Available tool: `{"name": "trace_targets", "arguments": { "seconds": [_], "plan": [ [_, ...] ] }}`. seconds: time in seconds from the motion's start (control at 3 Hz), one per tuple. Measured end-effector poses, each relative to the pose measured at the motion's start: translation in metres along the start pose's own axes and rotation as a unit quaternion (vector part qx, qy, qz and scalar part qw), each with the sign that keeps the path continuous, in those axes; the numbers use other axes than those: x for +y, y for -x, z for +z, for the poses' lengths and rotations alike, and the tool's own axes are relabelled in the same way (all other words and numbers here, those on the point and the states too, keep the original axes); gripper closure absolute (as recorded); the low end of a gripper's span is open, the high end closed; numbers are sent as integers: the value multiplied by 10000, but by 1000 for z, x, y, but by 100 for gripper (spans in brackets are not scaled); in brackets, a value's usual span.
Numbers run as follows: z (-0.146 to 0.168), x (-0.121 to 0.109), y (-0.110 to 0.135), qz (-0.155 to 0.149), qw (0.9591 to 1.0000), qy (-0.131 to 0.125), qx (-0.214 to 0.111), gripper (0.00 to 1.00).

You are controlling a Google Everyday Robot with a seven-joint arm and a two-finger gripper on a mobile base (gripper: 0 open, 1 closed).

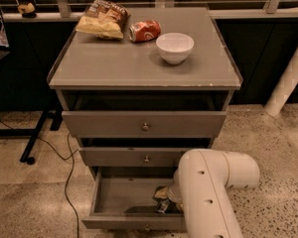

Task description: Pick redbull can from bottom drawer and place on counter

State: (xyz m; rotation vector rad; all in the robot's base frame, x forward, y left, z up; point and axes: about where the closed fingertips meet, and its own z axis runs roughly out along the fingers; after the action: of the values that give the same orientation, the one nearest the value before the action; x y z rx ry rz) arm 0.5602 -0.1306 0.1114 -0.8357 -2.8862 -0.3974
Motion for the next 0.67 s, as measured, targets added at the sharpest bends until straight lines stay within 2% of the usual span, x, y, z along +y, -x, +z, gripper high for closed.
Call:
{"name": "trace_targets", "arguments": {
  "seconds": [0.67],
  "plan": [
    [0, 0, 0, -1, 10000, -1, 1, 64]
  ]
}}
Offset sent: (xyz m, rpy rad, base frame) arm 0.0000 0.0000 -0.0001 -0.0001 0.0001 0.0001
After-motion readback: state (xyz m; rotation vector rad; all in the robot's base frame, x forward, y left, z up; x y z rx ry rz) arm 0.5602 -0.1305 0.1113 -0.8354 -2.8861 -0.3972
